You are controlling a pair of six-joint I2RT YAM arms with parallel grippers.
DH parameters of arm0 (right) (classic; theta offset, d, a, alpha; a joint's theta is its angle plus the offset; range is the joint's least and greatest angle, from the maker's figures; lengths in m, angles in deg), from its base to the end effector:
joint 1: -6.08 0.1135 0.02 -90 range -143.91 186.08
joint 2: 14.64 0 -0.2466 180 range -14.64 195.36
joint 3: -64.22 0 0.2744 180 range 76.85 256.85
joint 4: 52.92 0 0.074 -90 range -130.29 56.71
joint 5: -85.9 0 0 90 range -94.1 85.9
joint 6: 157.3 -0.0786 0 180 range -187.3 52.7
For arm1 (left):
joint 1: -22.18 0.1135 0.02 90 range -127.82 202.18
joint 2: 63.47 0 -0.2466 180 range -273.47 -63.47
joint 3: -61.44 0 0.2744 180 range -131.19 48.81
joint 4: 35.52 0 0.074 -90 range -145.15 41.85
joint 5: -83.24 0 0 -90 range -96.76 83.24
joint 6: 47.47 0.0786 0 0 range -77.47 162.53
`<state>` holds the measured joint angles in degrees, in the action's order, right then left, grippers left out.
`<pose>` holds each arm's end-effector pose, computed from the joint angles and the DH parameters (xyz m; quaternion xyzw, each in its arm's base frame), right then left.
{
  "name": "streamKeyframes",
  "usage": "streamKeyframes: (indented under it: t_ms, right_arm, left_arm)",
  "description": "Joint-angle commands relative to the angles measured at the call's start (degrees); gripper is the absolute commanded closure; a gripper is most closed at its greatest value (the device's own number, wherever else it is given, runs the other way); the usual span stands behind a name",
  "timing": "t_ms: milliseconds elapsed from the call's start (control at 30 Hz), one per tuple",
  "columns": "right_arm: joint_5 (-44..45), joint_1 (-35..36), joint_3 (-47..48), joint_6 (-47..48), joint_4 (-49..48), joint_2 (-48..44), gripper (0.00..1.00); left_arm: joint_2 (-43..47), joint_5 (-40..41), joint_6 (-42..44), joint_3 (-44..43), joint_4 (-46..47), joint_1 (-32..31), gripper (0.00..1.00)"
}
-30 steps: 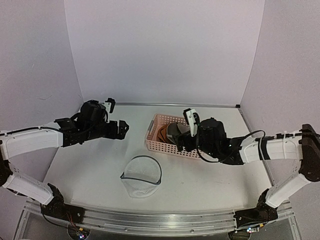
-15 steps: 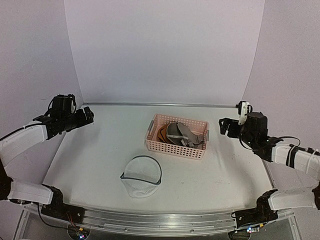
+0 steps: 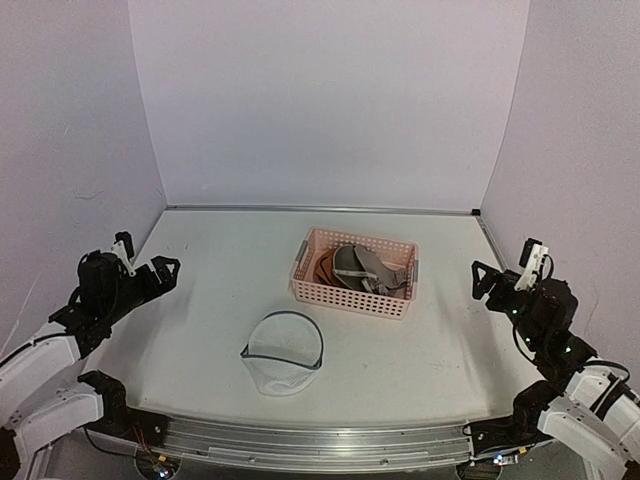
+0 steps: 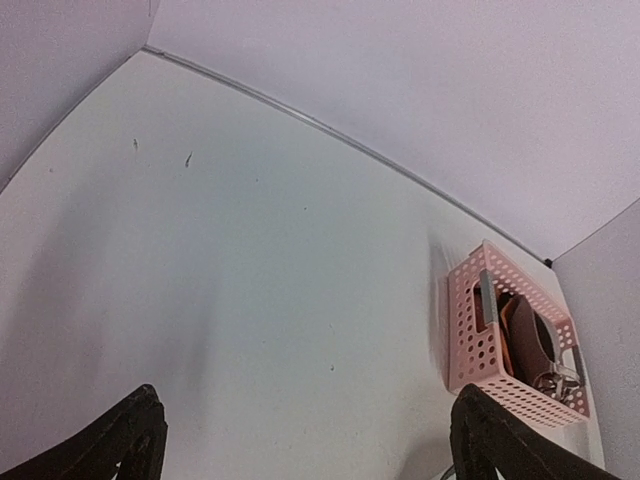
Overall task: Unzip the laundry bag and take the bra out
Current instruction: Reset both arms
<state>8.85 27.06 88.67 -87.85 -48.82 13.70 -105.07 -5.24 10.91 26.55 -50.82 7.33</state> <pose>0.2172 0.0644 0.1910 0.0712 0.7501 0.1516 0.6398 0.2418 -0.0619 0.1880 -0.1282 0.8191 -0.2105 0.5181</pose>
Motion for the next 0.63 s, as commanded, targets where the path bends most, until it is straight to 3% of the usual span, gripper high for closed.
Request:
streamKeyframes:
  t_ms: [0,333,600]
  right_arm:
    - [4.5,-0.1,-2.2,-2.6,-1.1,-3.9,0.02]
    - [1.9,-0.1,-6.2,-2.9,-0.2,-10.7,0.02]
    - [2.2,-0.1,-7.6,-3.9,4.9,-18.1,0.02]
  left_arm:
    - [10.8,-1.3,-1.5,6.3,10.0,-0.1,0.00]
    - [32.3,-5.2,-2.4,18.5,9.7,-0.1,0.00]
    - [34.6,-6.4,-3.1,20.6,8.6,-0.1,0.00]
